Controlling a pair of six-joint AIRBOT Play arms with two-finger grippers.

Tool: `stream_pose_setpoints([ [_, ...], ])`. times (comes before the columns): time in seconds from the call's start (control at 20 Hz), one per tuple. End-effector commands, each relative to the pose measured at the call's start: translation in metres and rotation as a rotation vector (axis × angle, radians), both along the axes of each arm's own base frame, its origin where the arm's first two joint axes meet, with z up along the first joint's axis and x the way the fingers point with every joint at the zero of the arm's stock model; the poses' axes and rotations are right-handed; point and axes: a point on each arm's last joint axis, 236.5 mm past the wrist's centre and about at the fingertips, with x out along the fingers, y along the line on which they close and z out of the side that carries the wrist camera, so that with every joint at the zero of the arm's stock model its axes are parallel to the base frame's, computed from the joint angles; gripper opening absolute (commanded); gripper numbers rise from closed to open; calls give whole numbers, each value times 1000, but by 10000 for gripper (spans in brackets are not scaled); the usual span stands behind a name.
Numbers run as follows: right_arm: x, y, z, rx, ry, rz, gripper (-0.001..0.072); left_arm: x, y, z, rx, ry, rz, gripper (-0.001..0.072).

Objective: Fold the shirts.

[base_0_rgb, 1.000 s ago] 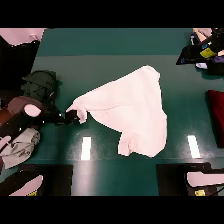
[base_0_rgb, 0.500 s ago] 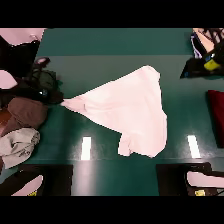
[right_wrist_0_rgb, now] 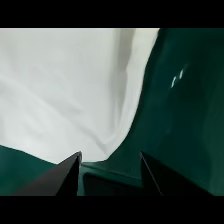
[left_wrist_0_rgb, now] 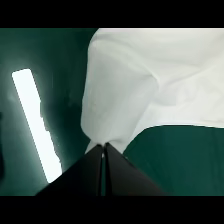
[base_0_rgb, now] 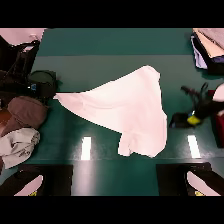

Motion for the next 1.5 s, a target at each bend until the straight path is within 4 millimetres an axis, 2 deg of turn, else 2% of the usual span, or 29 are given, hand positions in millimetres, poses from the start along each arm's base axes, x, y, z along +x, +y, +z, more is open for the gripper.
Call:
stream_pose_setpoints([
  [0.0,-56,25,-36,84,80,-101,432,-1,-5,3,-22,-1,-3,24],
  [0.2,-74,27,-54,79,74,-182,432,-2,-7,4,-33,1,-5,23],
  [0.35,-79,30,-65,86,75,-211,432,-2,-8,4,-37,2,-6,24],
  [0.6,-51,28,-68,88,-36,-262,425,-4,-8,3,-35,11,-9,24],
  [0.75,-40,26,-69,83,-77,-277,260,-4,-8,3,-35,12,-9,24],
  [0.8,-37,25,-69,82,-90,-281,120,-4,-8,3,-35,11,-9,24],
  [0.85,-33,25,-66,82,-104,-277,22,-4,-8,3,-35,11,-9,23],
  [0.95,-14,24,-47,87,-169,-263,21,-1,-8,5,-37,-2,-5,24],
  [1.05,25,21,-5,95,-307,-252,20,7,-8,19,-42,-48,0,24],
  [1.1,48,19,27,98,-404,-249,20,11,-8,34,-46,-86,-1,23],
  [1.15,72,15,65,96,-515,-245,20,17,-8,57,-50,-146,-1,24],
  [1.25,110,10,153,99,-762,-223,20,26,-8,118,-61,-293,-1,24],
  [1.3,121,9,199,99,-872,-210,20,28,-7,154,-64,-378,0,23],
  [1.35,129,5,245,81,-978,-198,20,26,-5,191,-67,-468,2,23],
  [1.45,133,-6,326,25,-1149,-170,20,9,-1,273,-74,-668,6,24],
])
